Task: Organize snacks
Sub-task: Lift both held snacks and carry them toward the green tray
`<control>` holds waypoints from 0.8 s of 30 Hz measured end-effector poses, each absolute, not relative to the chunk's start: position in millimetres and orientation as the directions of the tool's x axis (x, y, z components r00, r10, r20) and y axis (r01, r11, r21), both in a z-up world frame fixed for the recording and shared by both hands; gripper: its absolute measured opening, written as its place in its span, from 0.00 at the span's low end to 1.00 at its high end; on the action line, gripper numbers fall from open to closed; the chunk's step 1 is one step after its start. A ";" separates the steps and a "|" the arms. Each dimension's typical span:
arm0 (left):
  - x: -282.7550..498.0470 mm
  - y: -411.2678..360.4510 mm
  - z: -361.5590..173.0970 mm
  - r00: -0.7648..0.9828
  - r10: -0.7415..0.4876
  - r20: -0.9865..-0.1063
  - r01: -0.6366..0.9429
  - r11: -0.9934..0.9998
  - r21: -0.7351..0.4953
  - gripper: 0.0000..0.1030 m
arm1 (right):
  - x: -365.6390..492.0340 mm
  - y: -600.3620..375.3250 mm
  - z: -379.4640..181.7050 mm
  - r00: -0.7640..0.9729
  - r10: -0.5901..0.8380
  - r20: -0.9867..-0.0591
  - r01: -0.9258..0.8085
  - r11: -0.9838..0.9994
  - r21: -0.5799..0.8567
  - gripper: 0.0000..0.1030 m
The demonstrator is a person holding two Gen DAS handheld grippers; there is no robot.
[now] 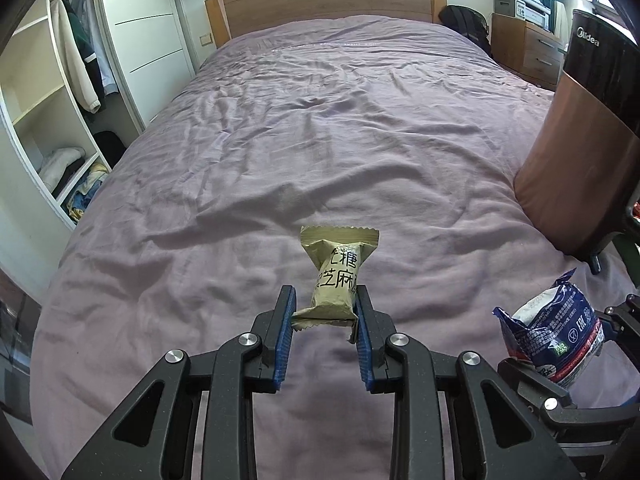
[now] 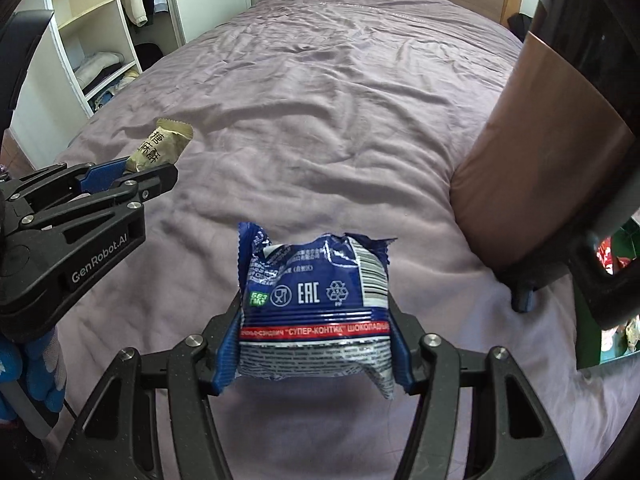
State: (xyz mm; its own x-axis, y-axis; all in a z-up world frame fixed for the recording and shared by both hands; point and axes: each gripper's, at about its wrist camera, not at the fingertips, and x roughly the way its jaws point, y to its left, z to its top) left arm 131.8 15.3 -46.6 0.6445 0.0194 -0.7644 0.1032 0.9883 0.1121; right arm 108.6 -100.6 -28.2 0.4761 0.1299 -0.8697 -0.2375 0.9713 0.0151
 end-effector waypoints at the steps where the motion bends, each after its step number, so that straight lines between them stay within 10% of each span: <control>1: 125.3 12.9 -45.2 0.641 0.018 -0.768 0.101 0.989 0.107 0.23 | 102.9 -102.7 -27.2 0.474 0.131 -0.871 -0.237 0.971 0.016 1.00; 24: 44.5 -13.9 -35.1 0.587 0.019 -0.809 0.074 0.994 0.077 0.24 | 31.1 -152.1 -8.7 0.487 0.133 -0.863 -0.196 0.980 0.041 1.00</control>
State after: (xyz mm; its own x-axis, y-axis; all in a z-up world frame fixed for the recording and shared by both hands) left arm 44.5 -13.9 -35.1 0.5872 0.0192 -0.8092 0.0742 0.9942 0.0774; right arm 31.1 -152.1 -8.7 0.4870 0.1331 -0.8632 -0.1959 0.9798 0.0405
